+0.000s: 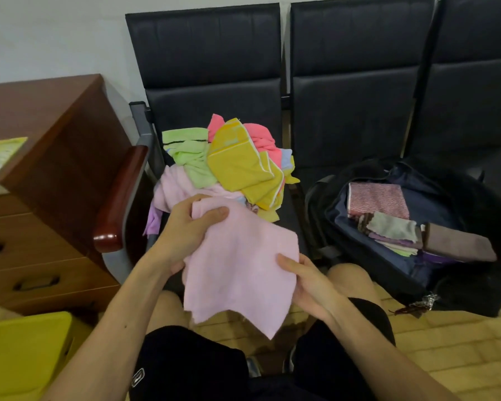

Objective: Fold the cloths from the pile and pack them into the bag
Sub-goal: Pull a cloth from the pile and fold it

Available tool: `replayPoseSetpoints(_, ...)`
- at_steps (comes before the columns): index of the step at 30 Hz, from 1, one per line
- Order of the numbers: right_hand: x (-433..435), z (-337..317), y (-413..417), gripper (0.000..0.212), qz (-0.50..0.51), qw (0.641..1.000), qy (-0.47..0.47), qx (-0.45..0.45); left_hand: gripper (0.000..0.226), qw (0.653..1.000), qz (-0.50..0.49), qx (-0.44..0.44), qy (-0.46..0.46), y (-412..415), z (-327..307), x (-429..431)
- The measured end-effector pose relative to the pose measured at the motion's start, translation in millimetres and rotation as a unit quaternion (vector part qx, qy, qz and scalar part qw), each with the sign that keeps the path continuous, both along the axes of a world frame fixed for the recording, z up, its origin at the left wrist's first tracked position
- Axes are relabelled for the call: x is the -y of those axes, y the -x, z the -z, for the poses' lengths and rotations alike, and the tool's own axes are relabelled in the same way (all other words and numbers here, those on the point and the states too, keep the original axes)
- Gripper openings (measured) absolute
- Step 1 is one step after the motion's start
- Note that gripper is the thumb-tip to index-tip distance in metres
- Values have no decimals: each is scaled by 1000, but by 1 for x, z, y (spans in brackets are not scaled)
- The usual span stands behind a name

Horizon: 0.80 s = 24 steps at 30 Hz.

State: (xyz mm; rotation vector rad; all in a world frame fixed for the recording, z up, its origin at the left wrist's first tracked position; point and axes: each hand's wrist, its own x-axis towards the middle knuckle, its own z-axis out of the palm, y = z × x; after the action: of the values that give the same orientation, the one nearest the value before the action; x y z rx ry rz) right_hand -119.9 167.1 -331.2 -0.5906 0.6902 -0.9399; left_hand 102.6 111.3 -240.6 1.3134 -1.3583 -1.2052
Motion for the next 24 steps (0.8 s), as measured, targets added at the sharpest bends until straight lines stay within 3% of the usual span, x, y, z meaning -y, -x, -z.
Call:
replayPoseSetpoints(5, -4, -11, -17, 72, -17, 1000, -6, -16, 21, 998, -9, -58, -29, -4, -8, -4)
replayPoseSetpoints(9, 4, -41, -15, 21, 22, 997, 18, -70, 21, 986, -36, -135, -87, -14, -11, -2)
replayPoseSetpoints(13, 17, -82, -9, 21, 35, 993, 79, -81, 16, 944, -50, -284, -157, -7, -4, -2)
replayPoseSetpoints(15, 22, -96, -4, 22, 45, 991, 96, -85, 26, 924, -36, -335, -178, 2, 4, 0)
replayPoseSetpoints(17, 26, -107, 5, 22, 70, 988, 99, -96, 54, 901, 16, -377, -214, 12, 18, -1)
replayPoseSetpoints(20, 30, -111, 26, 16, 104, 983, 86, -123, 81, 875, 104, -395, -258, 28, 41, -1)
replayPoseSetpoints(22, 31, -107, 43, 15, 129, 978, 77, -142, 79, 869, 133, -391, -274, 46, 47, 1)
replayPoseSetpoints(24, 31, -98, 64, 14, 158, 972, 55, -168, 67, 895, 136, -330, -268, 69, 48, 8)
